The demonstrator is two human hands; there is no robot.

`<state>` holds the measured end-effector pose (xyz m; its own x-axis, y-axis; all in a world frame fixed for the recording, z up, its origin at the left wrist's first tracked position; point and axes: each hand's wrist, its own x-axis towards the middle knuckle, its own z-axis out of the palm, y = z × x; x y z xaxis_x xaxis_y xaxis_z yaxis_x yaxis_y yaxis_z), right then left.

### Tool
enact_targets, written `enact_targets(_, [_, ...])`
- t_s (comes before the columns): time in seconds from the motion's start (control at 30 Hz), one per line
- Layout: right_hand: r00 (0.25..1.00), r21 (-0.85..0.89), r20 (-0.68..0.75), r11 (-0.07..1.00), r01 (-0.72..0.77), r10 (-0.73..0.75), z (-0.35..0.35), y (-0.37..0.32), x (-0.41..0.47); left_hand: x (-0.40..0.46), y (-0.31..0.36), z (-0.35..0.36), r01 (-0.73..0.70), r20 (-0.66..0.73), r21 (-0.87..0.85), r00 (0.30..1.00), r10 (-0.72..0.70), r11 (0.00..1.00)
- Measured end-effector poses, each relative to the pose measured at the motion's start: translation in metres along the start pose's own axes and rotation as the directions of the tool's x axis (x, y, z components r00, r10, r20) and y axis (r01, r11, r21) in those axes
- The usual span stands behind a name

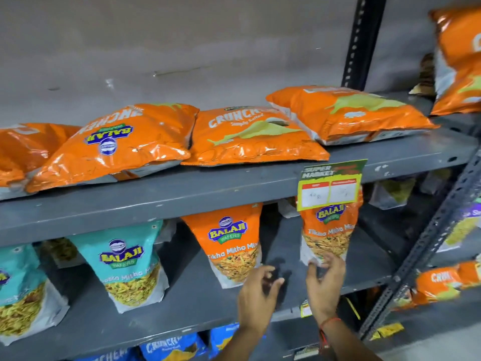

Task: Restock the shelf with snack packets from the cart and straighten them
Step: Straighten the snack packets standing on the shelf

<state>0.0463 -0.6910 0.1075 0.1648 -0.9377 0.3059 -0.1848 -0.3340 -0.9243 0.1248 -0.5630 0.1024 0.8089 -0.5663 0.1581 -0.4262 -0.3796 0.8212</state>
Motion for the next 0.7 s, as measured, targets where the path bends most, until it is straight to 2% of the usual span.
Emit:
enact_targets(0.07, [0.997,-0.023,-0.042,0.998,-0.059,0.058,-0.022,0.010,0.022,0.018,0.017,0.026,0.018,0.083,-0.041,0.996,-0.014,0.999])
enact_targets(0.1, [0.990,-0.029,-0.011,0.990,-0.140,0.139,-0.030,0.018,0.033,0.028,0.024,0.038,0.044,0.128,-0.056,0.991,-0.037,0.997])
enact_targets(0.17, [0.940,-0.034,0.125,0.949,-0.314,0.316,-0.042,0.039,0.053,0.044,0.035,0.059,0.127,0.220,-0.118,0.971,-0.099,0.985])
enact_targets(0.2, [0.910,-0.040,0.215,0.934,-0.355,0.355,-0.045,0.050,0.061,0.051,0.038,0.067,0.180,0.258,-0.153,0.956,-0.137,0.972])
enact_targets(0.27, [0.867,-0.076,0.373,0.942,-0.326,0.330,-0.049,0.073,0.074,0.060,0.040,0.083,0.243,0.277,-0.173,0.942,-0.189,0.954])
enact_targets(0.33, [0.845,-0.093,0.451,0.957,-0.276,0.288,-0.049,0.086,0.084,0.064,0.037,0.097,0.254,0.264,-0.162,0.942,-0.206,0.953])
enact_targets(0.43, [0.842,-0.122,0.470,0.964,-0.236,0.265,-0.057,0.062,0.087,0.064,0.033,0.113,0.291,0.222,-0.181,0.943,-0.249,0.939])
enact_targets(0.7, [0.867,-0.144,0.424,0.965,-0.220,0.262,-0.060,0.068,0.091,0.057,0.040,0.118,0.291,0.241,-0.243,0.942,-0.234,0.925])
